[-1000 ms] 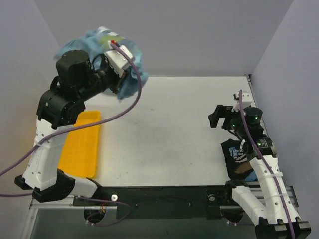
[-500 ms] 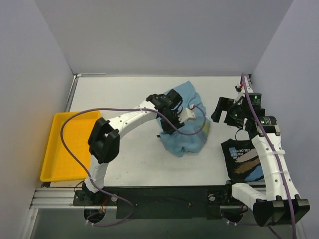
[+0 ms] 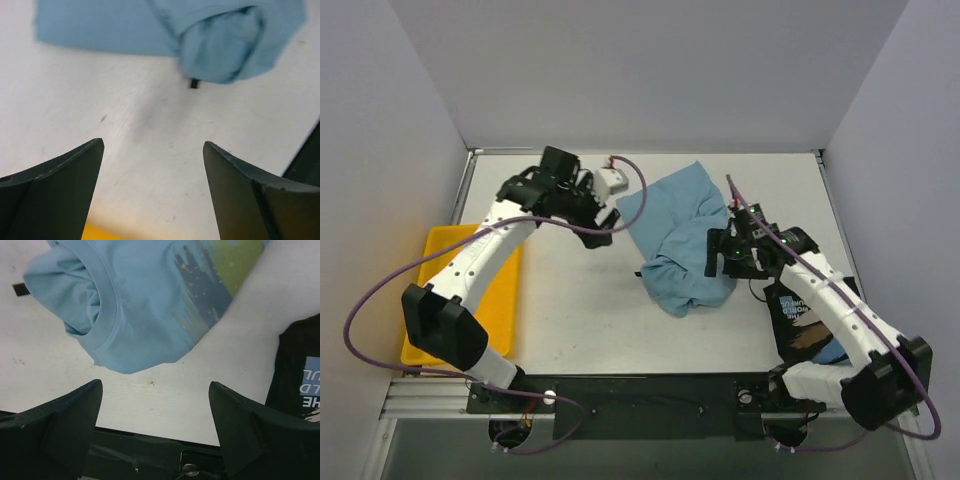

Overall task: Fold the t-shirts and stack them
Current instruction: Move the tshirt to the center of the board, then flatten out the tshirt

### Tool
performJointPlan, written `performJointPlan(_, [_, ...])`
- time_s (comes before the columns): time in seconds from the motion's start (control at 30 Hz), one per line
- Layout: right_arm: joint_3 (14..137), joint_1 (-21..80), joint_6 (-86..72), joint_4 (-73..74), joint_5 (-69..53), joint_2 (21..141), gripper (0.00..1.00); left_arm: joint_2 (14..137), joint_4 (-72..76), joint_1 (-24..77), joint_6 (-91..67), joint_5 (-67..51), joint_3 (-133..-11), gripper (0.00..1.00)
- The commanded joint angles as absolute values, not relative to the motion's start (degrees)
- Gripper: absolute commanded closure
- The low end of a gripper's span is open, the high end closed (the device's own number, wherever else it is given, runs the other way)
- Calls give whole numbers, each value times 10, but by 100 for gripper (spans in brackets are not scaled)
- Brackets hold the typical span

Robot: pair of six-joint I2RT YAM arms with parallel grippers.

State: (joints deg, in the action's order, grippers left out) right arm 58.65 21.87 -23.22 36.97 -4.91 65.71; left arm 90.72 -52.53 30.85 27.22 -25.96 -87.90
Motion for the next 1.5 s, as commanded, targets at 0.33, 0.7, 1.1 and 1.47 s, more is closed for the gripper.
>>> performJointPlan(0.33, [839, 424, -175, 415, -144, 1049, 100, 833, -478, 8, 181, -236, -799, 8])
performJointPlan(0.7, [954, 415, -43, 422, -405, 795, 100, 822, -476, 3, 191, -236, -821, 8])
performJointPlan(1.1, [662, 45, -104, 388, -282, 712, 93, 834, -491, 90, 226, -219, -811, 7])
performJointPlan(1.47, [713, 51, -169, 438, 16, 853, 42, 833, -523, 326, 277, -192, -673, 11])
